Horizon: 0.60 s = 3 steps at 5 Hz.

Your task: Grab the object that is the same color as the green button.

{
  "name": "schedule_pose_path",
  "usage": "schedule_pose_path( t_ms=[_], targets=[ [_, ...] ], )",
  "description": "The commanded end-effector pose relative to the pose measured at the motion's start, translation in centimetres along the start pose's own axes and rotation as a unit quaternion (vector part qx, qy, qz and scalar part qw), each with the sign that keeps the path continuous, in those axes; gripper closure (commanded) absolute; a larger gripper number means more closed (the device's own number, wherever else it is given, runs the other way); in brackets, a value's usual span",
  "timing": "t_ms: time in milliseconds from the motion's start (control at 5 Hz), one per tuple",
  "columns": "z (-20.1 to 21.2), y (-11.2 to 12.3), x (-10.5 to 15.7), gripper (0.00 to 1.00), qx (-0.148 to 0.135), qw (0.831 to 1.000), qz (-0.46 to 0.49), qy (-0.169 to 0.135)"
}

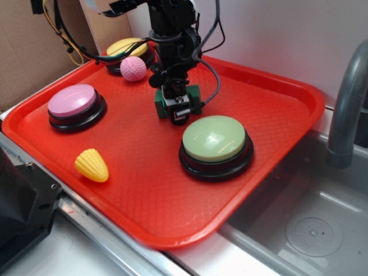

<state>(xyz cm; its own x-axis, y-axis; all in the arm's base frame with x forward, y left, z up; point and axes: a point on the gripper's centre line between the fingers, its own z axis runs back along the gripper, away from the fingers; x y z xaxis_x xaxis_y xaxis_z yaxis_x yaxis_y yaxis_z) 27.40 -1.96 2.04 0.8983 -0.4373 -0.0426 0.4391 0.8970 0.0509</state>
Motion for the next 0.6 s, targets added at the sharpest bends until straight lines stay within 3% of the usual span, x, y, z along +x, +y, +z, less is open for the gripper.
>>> schedule_pose_path(
  t_ms=[0, 400],
  targets=[
    [8.2, 0.7, -0.5, 1.0, -0.009, 0.998, 0.057, -0.02],
    [16.6, 1.2, -6.1, 1.0, 0.04, 0.983, 0.171, -0.061]
  ],
)
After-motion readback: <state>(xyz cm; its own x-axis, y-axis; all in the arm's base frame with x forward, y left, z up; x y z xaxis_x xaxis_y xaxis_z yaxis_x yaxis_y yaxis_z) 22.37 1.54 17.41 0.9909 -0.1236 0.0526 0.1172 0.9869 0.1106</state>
